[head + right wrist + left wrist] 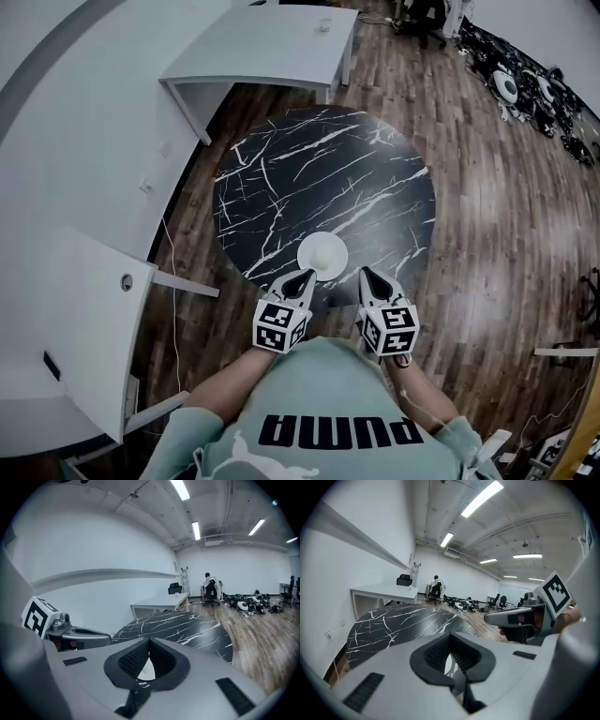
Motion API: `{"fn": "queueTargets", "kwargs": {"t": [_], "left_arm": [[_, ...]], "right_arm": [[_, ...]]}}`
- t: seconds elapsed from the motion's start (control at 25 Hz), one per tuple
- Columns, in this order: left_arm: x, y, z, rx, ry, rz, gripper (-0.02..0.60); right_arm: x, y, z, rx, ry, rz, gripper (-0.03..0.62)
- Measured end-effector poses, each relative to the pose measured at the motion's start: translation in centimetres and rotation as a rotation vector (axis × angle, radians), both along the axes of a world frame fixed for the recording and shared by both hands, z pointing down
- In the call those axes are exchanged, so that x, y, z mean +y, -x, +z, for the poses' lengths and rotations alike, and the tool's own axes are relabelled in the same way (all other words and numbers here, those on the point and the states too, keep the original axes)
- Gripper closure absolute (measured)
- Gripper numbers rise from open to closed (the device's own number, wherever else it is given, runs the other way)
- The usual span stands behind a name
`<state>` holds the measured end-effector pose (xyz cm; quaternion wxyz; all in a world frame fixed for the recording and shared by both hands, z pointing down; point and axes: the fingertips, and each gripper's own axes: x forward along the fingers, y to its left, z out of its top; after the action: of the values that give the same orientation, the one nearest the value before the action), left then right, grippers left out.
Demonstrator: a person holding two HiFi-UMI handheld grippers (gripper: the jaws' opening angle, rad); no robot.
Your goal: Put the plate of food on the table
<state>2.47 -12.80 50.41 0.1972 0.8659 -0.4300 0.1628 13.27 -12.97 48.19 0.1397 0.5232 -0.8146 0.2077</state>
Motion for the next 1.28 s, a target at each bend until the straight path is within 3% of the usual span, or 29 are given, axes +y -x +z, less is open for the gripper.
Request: {"fn": "queueTargets", "kwargs": {"t": [0.68,1.28], "left_arm": [[7.5,-1.7,-9.2,0.048,-0.133,-0.150,0.575],[10.9,3.2,-14.2,0.028,-0.225,-0.168,0.575]], "right_arm": [[6.7,-0.9,-8.6,-0.039,-0.183,-0.106,0.585],[9.8,3.1,-12.1,-0.053,-0.240,-0.076,0.585]]}}
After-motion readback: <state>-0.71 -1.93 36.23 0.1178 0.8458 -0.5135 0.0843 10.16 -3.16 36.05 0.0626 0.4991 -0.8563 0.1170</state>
